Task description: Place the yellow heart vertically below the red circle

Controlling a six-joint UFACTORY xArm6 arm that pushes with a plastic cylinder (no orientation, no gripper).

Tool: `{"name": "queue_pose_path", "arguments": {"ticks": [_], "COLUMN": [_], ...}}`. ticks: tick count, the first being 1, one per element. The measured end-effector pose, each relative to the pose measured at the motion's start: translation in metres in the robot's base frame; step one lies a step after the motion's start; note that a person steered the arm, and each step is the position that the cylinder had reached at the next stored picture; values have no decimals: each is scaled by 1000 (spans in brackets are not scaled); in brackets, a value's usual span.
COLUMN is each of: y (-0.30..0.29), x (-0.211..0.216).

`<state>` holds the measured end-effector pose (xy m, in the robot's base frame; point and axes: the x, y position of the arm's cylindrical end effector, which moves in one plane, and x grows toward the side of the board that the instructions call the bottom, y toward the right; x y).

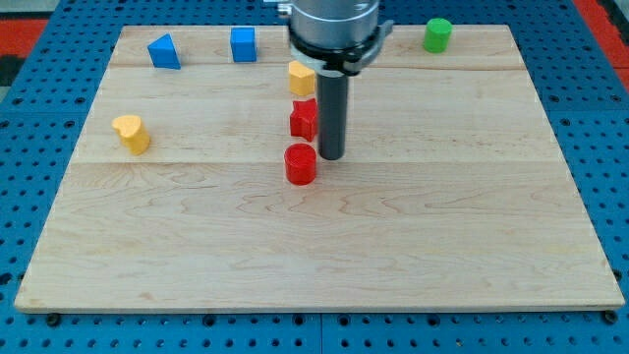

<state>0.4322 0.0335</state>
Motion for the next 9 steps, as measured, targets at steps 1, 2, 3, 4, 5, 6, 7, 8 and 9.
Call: {"name": "queue_pose_path", "arguments": {"ticks": [1, 2, 3, 4, 5, 6, 7, 8, 9], "y": [66, 42, -66, -212, -279, -291, -301, -248, -244], "x": [27, 92, 161, 168, 94, -9, -72, -82, -42]}}
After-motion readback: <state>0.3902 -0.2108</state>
